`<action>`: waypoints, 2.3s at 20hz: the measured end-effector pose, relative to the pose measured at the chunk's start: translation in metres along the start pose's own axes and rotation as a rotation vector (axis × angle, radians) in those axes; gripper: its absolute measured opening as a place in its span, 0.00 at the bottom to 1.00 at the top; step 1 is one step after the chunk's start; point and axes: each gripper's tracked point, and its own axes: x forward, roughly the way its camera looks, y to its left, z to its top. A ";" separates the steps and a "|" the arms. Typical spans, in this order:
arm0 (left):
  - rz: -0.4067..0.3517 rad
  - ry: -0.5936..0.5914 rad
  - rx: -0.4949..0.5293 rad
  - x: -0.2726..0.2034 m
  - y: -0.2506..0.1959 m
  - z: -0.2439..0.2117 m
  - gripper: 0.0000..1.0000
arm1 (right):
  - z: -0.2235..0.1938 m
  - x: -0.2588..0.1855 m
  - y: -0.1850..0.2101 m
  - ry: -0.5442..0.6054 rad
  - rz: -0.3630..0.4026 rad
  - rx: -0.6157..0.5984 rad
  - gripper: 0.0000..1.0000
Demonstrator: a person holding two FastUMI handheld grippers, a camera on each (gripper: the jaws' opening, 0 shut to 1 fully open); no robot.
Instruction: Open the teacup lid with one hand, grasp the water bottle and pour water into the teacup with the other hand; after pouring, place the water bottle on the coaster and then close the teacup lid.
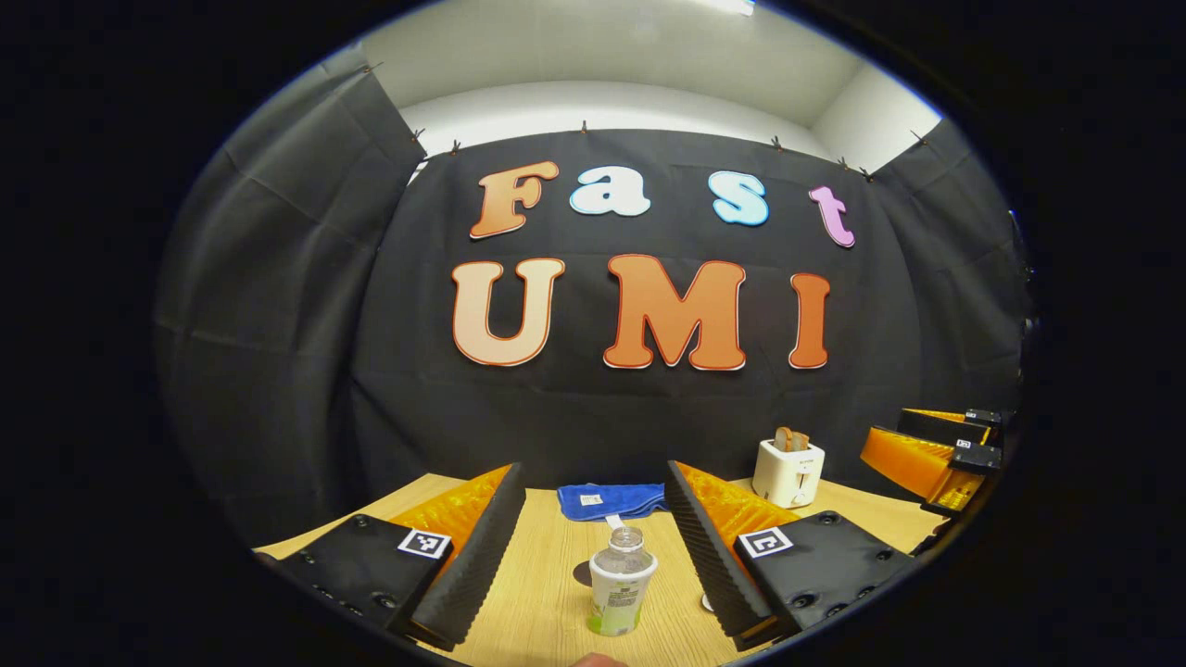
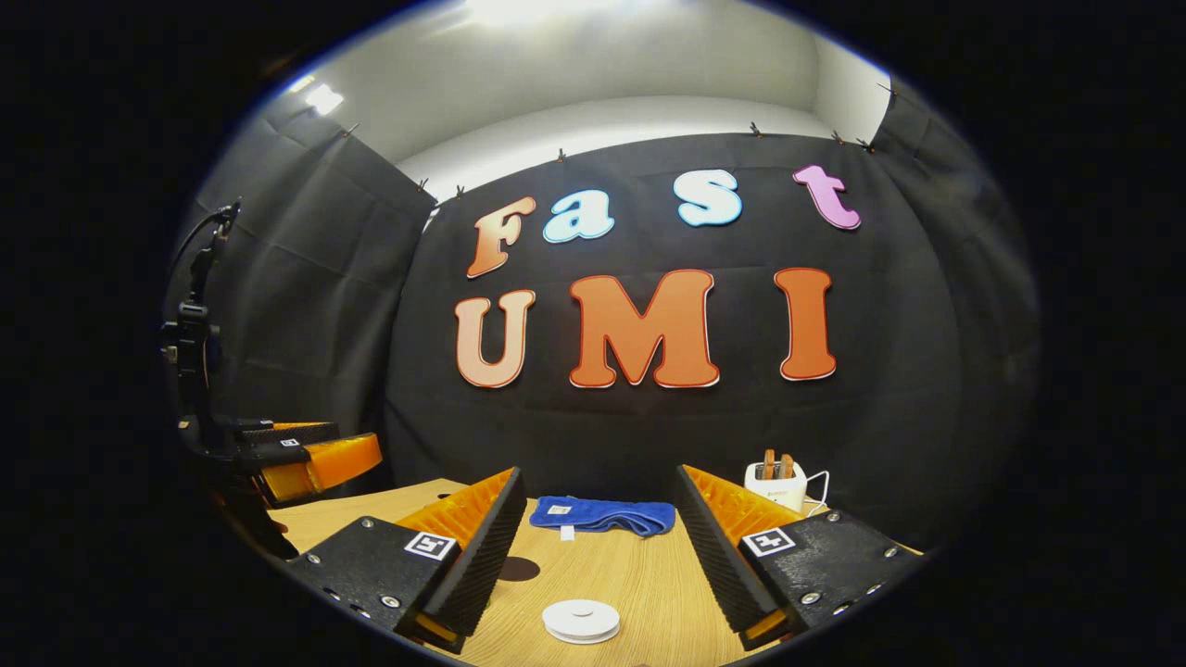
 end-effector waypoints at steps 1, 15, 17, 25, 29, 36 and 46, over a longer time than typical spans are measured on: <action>0.006 -0.008 0.000 -0.001 0.002 0.003 0.96 | 0.000 -0.001 0.001 -0.004 0.002 -0.004 0.96; -0.006 -0.050 -0.067 -0.002 0.002 0.007 0.97 | -0.026 0.011 0.008 0.059 0.025 -0.002 0.96; -0.012 -0.042 -0.057 -0.003 0.000 0.001 0.97 | -0.036 0.014 0.008 0.075 0.023 -0.013 0.96; -0.025 -0.001 -0.037 0.005 -0.009 -0.019 0.97 | -0.105 0.026 0.027 0.203 0.098 -0.020 0.96; -0.018 0.006 -0.035 0.006 -0.006 -0.023 0.97 | -0.165 0.036 0.031 0.340 0.105 -0.024 0.90; -0.015 0.039 -0.051 0.008 0.000 -0.040 0.97 | -0.231 0.036 0.032 0.486 0.106 -0.047 0.79; -0.053 0.070 -0.045 0.007 -0.009 -0.059 0.96 | -0.251 0.038 0.035 0.525 0.114 -0.083 0.49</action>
